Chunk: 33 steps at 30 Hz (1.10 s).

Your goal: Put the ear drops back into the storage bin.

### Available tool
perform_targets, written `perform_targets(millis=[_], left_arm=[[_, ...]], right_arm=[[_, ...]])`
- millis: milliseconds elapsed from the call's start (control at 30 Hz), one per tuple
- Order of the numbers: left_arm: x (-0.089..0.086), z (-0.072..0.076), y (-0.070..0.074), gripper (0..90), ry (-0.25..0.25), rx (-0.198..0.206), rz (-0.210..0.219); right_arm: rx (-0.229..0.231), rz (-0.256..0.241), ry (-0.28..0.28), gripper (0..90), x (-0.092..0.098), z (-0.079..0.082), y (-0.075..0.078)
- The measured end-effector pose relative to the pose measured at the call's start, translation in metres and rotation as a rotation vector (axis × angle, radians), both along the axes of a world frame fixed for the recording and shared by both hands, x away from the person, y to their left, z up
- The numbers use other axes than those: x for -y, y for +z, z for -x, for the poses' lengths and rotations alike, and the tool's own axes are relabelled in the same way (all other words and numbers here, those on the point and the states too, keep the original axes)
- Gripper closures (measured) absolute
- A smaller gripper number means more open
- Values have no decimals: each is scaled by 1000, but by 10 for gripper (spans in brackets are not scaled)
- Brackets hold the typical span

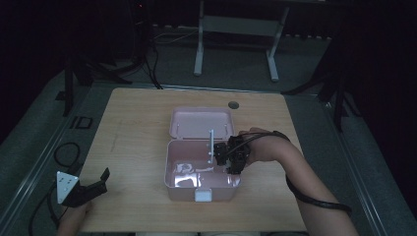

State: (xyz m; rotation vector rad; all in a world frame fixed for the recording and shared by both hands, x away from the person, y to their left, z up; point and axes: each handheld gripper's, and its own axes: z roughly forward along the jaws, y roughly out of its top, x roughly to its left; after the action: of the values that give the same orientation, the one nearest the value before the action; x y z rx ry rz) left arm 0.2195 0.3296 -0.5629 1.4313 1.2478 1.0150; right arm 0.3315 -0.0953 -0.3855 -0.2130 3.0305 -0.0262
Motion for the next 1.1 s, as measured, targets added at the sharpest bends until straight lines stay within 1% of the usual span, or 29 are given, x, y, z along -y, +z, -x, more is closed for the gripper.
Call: perform_targets(millis=[100,133,233,300,367,600,667,833,867,1000,1100], left_arm=[[0,0,0,4,0,0,0],[0,0,0,4,0,0,0],[0,0,0,4,-1,1,0],[0,0,0,4,0,1,-2],[0,0,0,4,0,-1,-1],[0,0,0,4,-1,0,0],[0,0,0,4,-1,0,0],[0,0,0,4,-2,0,0],[0,0,0,4,-2,0,0],[0,0,0,4,-2,1,-1],[0,0,0,4,-2,0,0]], right_arm=[[-6,-4,-10,594,-1,-1,-4],[-12,-11,-22,594,-1,-2,-9],[-17,-17,-24,594,-2,-3,-15],[-29,-24,-31,594,-3,-3,-20],[-30,-27,-30,594,-4,-4,-25],[-57,-45,-47,594,-9,-8,-42],[-63,-39,-53,594,-10,-9,-47],[-83,-31,-37,594,-11,-11,-60],[-88,-31,-41,593,-11,-11,-63],[-89,-32,-41,593,-14,-12,-67],[-83,-14,-49,593,-16,-13,-73]])
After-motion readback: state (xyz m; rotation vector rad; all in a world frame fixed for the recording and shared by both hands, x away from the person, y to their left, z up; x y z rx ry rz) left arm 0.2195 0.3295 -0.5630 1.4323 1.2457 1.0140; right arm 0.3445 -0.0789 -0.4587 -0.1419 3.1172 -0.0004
